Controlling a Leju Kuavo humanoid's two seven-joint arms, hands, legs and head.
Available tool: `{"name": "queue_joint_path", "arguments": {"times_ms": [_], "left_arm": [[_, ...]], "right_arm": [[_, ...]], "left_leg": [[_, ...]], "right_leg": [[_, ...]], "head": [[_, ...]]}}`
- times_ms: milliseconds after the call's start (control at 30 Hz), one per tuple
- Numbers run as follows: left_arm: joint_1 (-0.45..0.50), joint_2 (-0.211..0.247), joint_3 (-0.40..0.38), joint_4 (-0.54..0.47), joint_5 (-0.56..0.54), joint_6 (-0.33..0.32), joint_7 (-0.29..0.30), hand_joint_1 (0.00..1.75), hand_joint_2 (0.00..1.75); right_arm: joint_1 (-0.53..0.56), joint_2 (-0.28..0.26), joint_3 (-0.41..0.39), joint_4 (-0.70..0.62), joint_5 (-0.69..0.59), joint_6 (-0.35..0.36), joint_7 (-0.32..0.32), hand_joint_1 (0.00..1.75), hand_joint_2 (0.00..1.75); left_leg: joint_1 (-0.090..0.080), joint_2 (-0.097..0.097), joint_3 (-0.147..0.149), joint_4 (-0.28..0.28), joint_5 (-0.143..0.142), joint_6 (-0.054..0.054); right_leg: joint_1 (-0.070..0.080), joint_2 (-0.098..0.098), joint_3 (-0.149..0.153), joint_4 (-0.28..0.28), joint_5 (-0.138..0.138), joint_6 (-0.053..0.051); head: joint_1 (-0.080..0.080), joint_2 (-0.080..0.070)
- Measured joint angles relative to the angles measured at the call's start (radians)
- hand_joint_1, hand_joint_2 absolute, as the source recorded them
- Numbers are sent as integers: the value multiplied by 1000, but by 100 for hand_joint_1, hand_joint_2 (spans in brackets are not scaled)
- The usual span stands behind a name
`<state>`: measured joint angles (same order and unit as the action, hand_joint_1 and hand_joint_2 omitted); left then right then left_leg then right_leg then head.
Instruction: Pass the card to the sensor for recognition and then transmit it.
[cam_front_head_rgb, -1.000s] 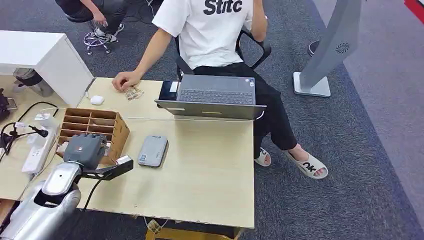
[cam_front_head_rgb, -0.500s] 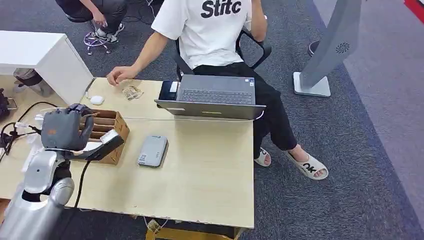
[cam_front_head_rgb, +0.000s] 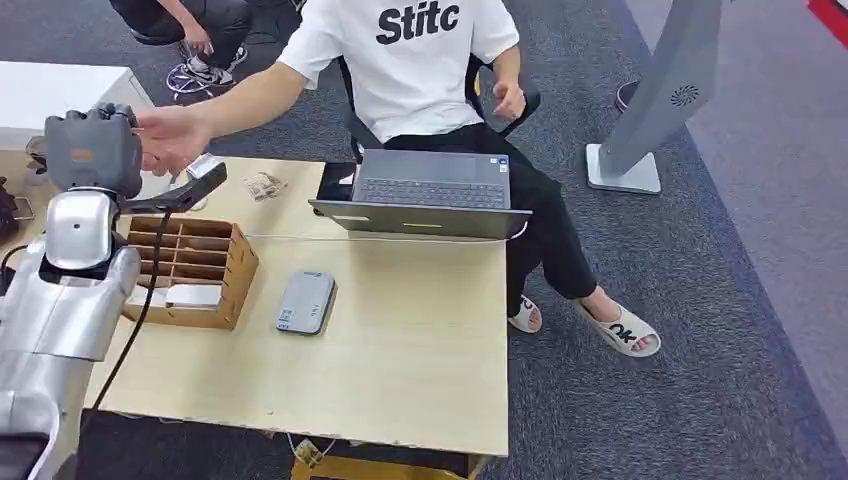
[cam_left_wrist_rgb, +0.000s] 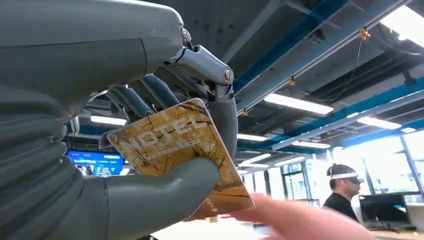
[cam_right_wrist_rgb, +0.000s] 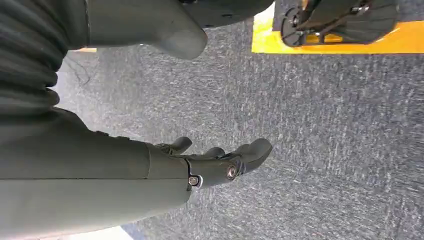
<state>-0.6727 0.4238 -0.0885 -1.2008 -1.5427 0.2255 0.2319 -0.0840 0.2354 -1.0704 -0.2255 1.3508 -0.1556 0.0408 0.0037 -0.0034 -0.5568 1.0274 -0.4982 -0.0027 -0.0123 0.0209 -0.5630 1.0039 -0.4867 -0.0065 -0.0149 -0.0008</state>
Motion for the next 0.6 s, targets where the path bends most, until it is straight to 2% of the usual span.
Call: {"name": "queue_joint_path", "arguments": {"times_ms": [133,267,300,333,367,467,600], "left_arm": [[-59,-34,-30,72,-3,17,6,175,175],[-82,-59,-52,88,3,28,6,175,175],[-82,-65,-54,88,5,31,6,152,175],[-82,-69,-55,88,8,33,6,59,175],[-82,-73,-57,88,12,35,6,0,175],[-79,-85,-58,87,21,64,6,0,175],[-72,-94,-58,84,41,71,5,0,175]], "right_arm": [[-4,-4,0,0,-10,-1,-2,0,175],[-5,-6,0,0,-14,-3,-3,0,175],[-5,-6,0,0,-14,-3,-3,0,175],[-5,-6,0,0,-14,-4,-2,0,175],[-5,-6,0,0,-14,-4,-2,0,175],[-4,-7,0,0,-14,-4,1,0,175],[-4,-7,0,0,-16,-4,1,0,175]], "left_leg": [[0,-1,-1,0,0,0],[-1,0,-1,0,0,0],[-1,0,-1,0,0,0],[-1,0,-1,0,0,0],[-1,0,-1,0,0,0],[-1,0,-1,0,0,0],[0,0,-1,0,0,0]], "right_leg": [[0,-1,0,0,0,0],[0,0,0,0,0,0],[0,0,0,0,0,0],[0,0,0,0,0,0],[0,0,0,0,0,0],[0,0,0,0,0,0],[0,0,0,0,0,0]], "head": [[0,0],[0,0],[0,0],[0,0],[0,0],[0,0],[0,0]]}}
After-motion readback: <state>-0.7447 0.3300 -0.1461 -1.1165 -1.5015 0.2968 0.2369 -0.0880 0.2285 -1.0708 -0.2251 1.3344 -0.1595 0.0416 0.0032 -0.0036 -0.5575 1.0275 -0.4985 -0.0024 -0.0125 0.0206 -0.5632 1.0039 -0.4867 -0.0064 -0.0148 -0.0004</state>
